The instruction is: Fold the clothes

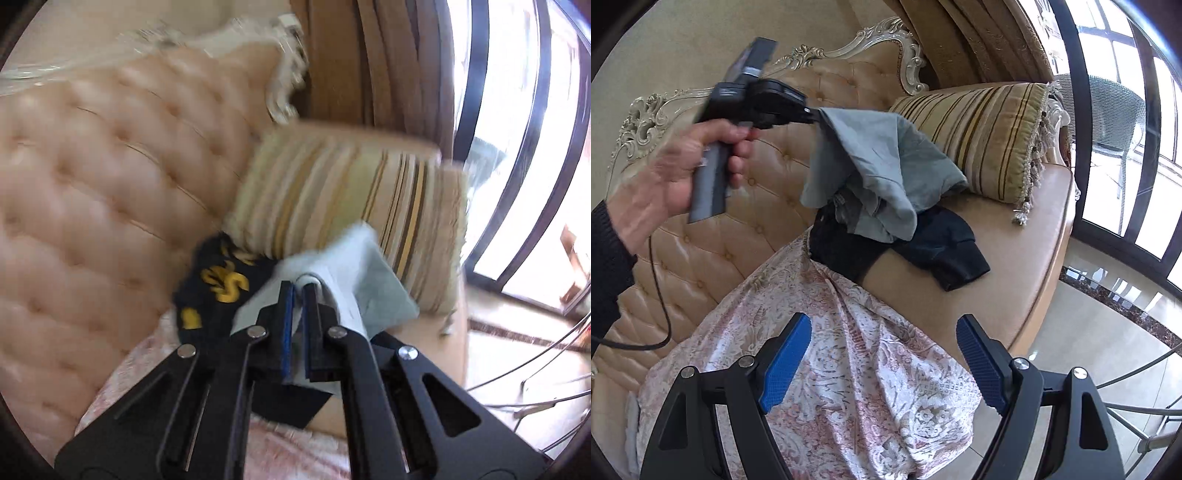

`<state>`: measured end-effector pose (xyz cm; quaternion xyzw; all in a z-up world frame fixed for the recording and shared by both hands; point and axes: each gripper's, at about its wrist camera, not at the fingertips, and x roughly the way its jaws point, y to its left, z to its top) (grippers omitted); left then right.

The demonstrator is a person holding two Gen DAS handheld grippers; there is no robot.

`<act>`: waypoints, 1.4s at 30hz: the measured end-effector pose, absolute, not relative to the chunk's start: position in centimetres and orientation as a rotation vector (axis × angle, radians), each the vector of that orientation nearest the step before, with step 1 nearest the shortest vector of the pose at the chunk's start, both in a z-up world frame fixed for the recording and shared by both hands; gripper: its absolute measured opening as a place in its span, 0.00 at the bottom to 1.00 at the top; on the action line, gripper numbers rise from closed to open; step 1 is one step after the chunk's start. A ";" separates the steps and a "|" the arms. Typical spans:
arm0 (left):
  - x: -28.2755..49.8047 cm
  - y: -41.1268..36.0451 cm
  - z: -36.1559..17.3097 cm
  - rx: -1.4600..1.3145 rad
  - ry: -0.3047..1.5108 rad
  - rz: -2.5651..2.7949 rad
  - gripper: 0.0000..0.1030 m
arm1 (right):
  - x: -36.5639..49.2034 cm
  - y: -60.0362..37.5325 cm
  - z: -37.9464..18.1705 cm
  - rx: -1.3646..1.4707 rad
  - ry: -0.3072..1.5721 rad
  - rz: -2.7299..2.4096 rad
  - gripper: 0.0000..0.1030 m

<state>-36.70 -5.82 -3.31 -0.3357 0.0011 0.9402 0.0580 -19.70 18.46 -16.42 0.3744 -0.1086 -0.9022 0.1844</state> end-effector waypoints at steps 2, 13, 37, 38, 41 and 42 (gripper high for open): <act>-32.6 -8.8 -0.4 -0.956 -0.057 2.901 0.06 | -19.6 17.8 -15.6 1.029 -0.321 -2.525 0.80; -4.2 -24.7 -0.2 -1.068 -0.360 3.217 0.05 | -17.6 10.0 -14.1 1.028 -0.309 -2.368 0.80; 21.9 -28.8 -20.6 -1.480 -1.319 3.056 0.56 | -19.7 -6.4 -21.7 1.135 0.194 -2.064 0.80; 22.4 -28.8 -20.5 -1.467 -1.335 3.059 0.58 | -20.1 -7.5 -22.1 1.125 0.234 -2.031 0.80; 23.5 -29.3 -20.7 -1.442 -1.406 3.049 0.61 | -20.4 -10.4 -22.5 1.069 0.321 -1.935 0.79; 23.6 -29.4 -20.9 -1.445 -1.418 3.046 0.62 | -20.7 -11.3 -22.5 1.056 0.319 -1.895 0.79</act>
